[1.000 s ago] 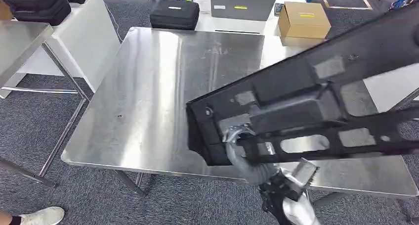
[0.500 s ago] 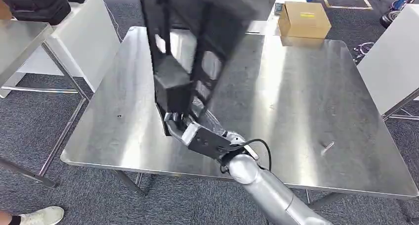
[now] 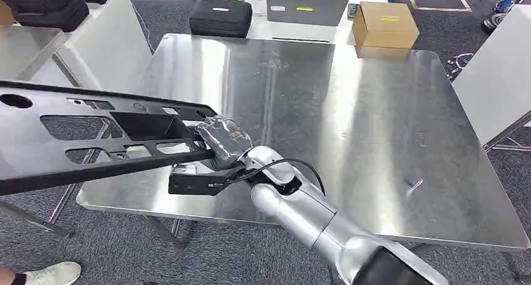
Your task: Take the parts from the cabinet and place them on the table.
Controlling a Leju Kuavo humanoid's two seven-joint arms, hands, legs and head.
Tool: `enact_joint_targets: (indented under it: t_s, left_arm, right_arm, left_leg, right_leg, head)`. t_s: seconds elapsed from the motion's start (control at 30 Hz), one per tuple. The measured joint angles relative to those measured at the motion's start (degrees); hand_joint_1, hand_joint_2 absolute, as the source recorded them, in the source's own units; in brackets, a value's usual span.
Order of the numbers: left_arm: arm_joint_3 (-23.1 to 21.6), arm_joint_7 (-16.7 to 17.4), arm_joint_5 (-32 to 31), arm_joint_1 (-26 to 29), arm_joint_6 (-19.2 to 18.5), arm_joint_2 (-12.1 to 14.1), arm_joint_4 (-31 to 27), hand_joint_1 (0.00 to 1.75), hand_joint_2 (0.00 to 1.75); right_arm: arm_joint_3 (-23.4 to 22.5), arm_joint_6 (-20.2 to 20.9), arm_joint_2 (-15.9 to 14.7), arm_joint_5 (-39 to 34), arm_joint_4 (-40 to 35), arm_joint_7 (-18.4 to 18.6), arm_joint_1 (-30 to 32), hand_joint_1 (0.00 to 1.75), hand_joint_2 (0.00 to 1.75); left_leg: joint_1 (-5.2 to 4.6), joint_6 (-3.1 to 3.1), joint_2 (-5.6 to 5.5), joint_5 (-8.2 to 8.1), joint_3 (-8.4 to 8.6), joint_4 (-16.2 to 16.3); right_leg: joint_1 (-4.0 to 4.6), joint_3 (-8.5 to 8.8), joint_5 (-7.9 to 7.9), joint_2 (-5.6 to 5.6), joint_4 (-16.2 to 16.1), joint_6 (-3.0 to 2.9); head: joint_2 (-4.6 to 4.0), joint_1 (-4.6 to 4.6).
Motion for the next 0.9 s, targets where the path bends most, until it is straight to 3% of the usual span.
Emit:
enact_joint_targets:
  t_s: [0.13,0.4,0.9]
  left_arm:
    - [-0.66,0.00,0.04,-0.01,0.11,-0.26,0.00,0.00,1.75]
    - [-1.97,-1.29,-0.37,0.08,-0.39,-0.26,-0.02,0.00,1.75]
    - [-2.38,-1.64,0.77,1.04,0.17,0.15,-0.02,0.00,1.75]
  right_arm:
    - [1.05,-3.33,1.77,5.73,6.65,3.88,-3.69,1.75,1.75]
    - [1.77,-5.20,2.97,9.90,14.75,6.90,-7.50,1.75,1.75]
    - [-3.33,-8.00,-0.51,12.54,24.61,11.86,-12.00,1.75,1.75]
  left_leg:
    - [0.00,0.00,-0.04,0.00,0.00,0.00]
    - [-0.01,0.00,-0.05,0.00,-0.01,0.01]
    - [-0.01,0.01,-0.08,0.01,-0.02,0.03]
  right_leg:
    - [0.00,0.01,0.00,-0.01,0.00,0.00]
    - [0.00,-0.01,0.00,-0.01,0.00,0.00]
    - [-0.01,-0.01,0.03,-0.04,-0.01,0.03]
  head:
    - [0.00,0.02]
    - [0.00,0.02]
    - [0.00,0.00]
